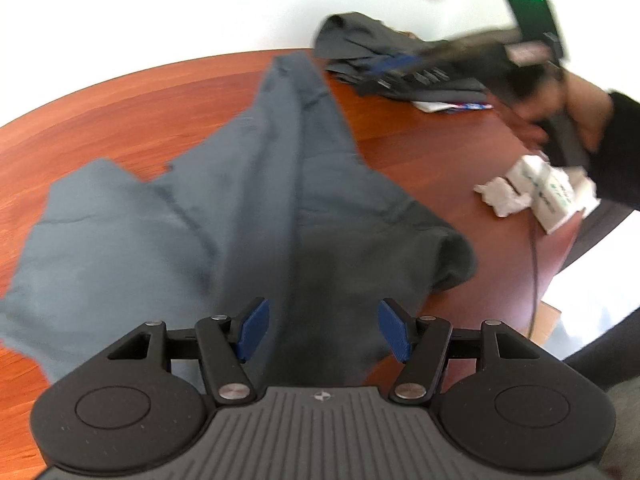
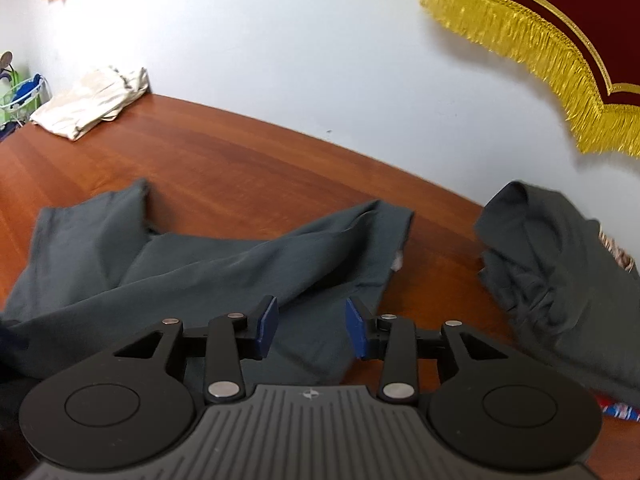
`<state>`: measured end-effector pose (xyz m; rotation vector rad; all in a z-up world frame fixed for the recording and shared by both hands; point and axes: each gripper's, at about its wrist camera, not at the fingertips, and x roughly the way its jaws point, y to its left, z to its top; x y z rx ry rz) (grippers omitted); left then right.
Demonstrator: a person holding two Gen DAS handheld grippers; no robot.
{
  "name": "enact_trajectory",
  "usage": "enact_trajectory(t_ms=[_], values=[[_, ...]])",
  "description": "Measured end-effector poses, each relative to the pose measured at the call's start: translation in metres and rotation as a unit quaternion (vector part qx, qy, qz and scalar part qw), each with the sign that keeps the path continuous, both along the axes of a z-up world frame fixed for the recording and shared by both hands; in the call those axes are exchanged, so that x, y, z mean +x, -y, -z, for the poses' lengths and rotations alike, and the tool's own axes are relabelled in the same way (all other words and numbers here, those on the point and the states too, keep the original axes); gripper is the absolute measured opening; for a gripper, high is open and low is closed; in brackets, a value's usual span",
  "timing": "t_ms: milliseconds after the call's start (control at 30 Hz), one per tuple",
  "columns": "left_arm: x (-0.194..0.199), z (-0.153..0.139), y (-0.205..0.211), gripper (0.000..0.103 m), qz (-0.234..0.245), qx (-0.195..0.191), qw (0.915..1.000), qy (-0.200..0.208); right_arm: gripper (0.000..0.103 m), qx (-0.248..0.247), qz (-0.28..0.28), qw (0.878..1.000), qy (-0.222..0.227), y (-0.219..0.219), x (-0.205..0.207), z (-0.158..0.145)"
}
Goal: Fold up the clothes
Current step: 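Lay the trousers flat on the table and open both tools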
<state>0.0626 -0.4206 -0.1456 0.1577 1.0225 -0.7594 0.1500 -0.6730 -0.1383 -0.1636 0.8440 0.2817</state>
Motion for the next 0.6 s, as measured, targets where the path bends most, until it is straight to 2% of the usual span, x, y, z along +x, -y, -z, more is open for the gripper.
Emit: enact_trajectory(t_ms=[200, 333, 600], values=[[0.015, 0.001, -0.054, 0.062, -0.044, 0.011, 0.9990, -0.006, 0.047, 0.028, 0.031, 0.999, -0.030, -0.041, -0.032, 0.002], [0.025, 0.003, -0.087, 0.062, -0.075, 0.038, 0.9964, 0.008, 0.047, 0.041, 0.051, 0.997, -0.048, -0.068, -0.047, 0.008], [0.056, 0.022, -0.141, 0.062, -0.139, 0.061, 0.9884, -0.001, 0.047, 0.027, 0.088, 0.994, -0.065, -0.108, -0.067, 0.028]])
